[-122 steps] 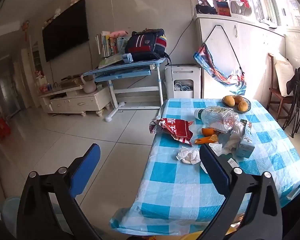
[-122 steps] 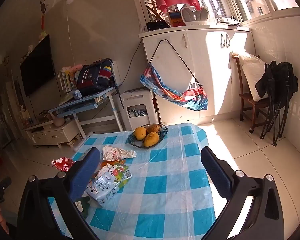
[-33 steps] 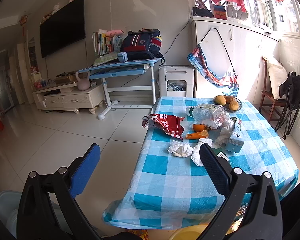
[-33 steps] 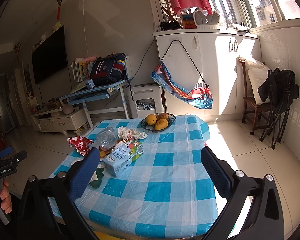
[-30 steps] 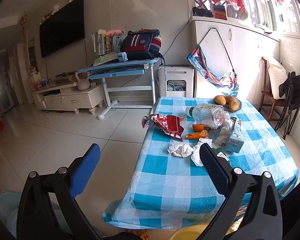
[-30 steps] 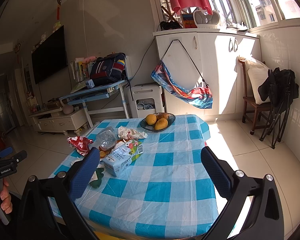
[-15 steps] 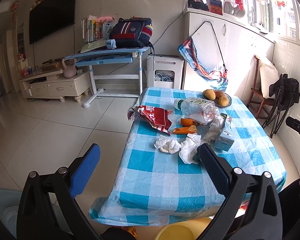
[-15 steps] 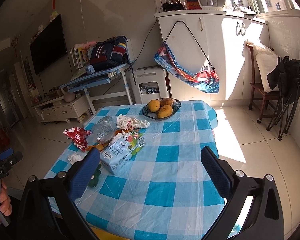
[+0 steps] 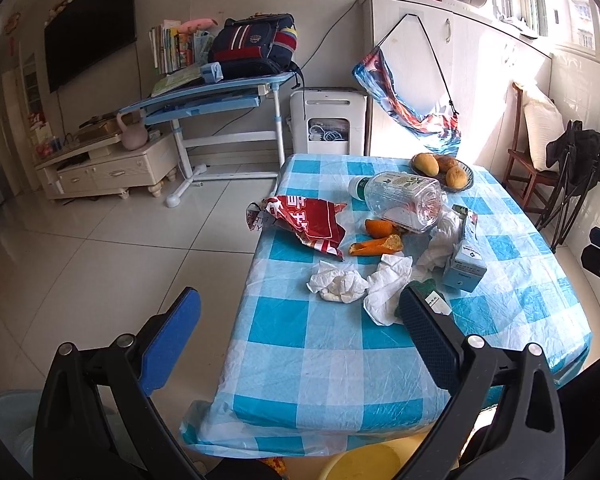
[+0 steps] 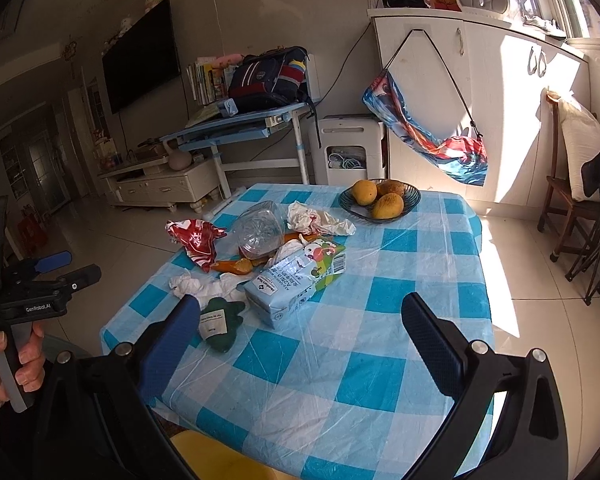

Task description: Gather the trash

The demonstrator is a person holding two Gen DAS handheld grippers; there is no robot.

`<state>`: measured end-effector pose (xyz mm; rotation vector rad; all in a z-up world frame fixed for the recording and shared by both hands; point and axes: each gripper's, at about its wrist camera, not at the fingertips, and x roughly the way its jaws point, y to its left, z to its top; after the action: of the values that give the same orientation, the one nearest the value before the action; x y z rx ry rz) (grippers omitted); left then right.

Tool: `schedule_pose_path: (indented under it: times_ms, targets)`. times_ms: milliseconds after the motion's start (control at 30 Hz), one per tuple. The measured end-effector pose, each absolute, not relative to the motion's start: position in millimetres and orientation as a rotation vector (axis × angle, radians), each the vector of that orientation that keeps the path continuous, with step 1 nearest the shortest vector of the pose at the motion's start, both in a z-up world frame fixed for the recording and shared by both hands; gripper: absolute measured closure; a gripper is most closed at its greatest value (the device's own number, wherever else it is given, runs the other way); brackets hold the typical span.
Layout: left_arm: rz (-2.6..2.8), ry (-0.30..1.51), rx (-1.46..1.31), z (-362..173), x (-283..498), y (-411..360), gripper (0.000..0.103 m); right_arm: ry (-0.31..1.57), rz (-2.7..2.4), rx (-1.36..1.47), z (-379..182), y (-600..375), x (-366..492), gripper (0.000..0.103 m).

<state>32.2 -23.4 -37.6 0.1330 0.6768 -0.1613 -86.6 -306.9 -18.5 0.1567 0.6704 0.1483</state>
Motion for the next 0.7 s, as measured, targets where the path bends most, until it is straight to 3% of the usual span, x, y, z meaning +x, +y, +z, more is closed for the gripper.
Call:
schedule_pose_path:
  times_ms: [700]
  targets:
    - [-0.193,0.609,0.231,-37,10,-40,0.007,0.642,0.128,0.14,-19,-296,-86,0.006]
